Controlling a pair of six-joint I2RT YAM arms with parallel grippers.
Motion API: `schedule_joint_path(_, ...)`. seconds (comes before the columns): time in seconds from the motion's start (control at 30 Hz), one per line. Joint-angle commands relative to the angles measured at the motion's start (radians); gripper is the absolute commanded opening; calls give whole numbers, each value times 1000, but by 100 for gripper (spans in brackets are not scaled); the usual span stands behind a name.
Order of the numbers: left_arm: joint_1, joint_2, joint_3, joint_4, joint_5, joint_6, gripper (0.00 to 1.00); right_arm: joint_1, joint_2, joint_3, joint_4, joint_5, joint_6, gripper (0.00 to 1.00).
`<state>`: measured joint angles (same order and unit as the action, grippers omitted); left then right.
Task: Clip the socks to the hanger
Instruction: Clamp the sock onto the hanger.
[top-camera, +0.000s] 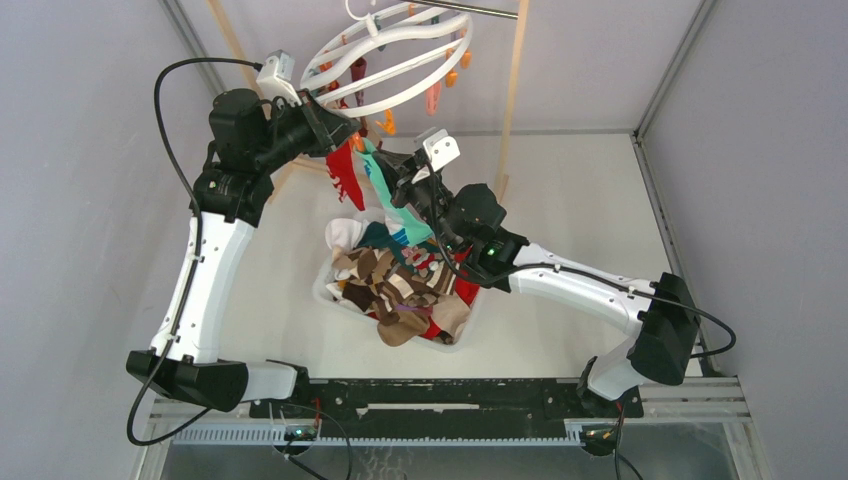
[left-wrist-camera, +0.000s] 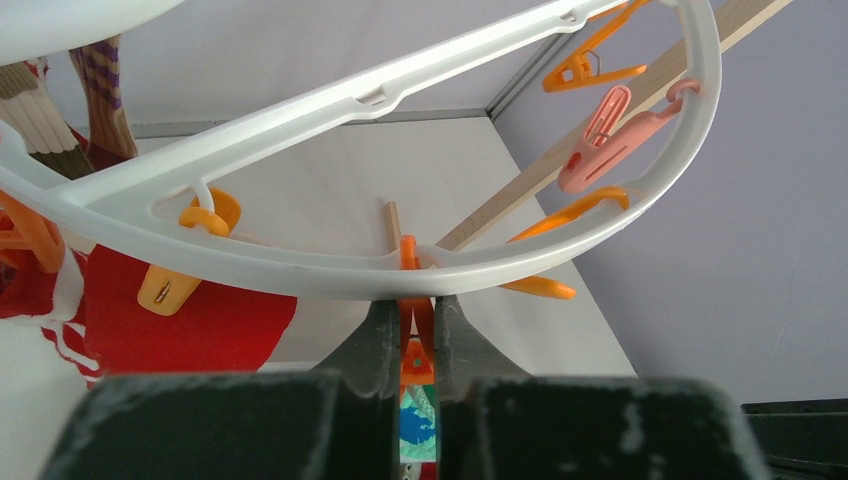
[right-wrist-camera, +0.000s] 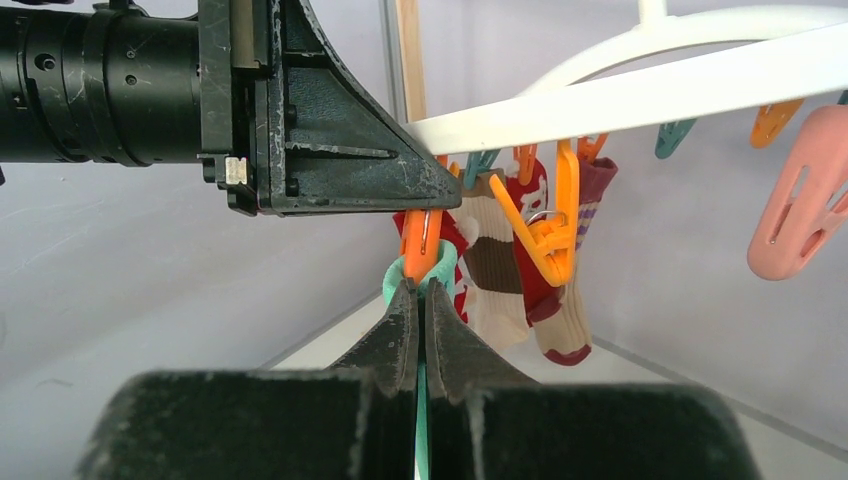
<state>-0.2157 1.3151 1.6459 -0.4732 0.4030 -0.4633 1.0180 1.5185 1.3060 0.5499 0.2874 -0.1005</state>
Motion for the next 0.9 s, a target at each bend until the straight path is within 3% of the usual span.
schedule_joint_path(0.0, -8, -22, -20, 68, 0, -8, 16, -10, -10, 46, 48, -14, 28, 0)
schedule_joint_path(0.07, -7, -26, -25, 72, -2, -7, 26, -14, -13, 46, 47, -18, 36, 0)
schedule_joint_path(0.37, -7, -29, -26, 71, 3, -5, 33, -30, -14, 58, 49, -33, 66, 0)
schedule_joint_path(0.57, -7, -37, -25, 69, 4, -2, 49, -32, -11, 68, 42, -39, 71, 0)
schedule_joint_path(0.63, -8, -42, -21, 61, -3, 1, 63, -33, -11, 71, 39, -41, 71, 0)
schedule_joint_path(0.73, -4, -54, -5, 40, -8, 20, 97, -33, -12, 79, 31, -46, 71, 0)
schedule_joint_path(0.87, 10, -90, -5, 13, -11, 46, 100, -35, -14, 87, 16, -58, 74, 0)
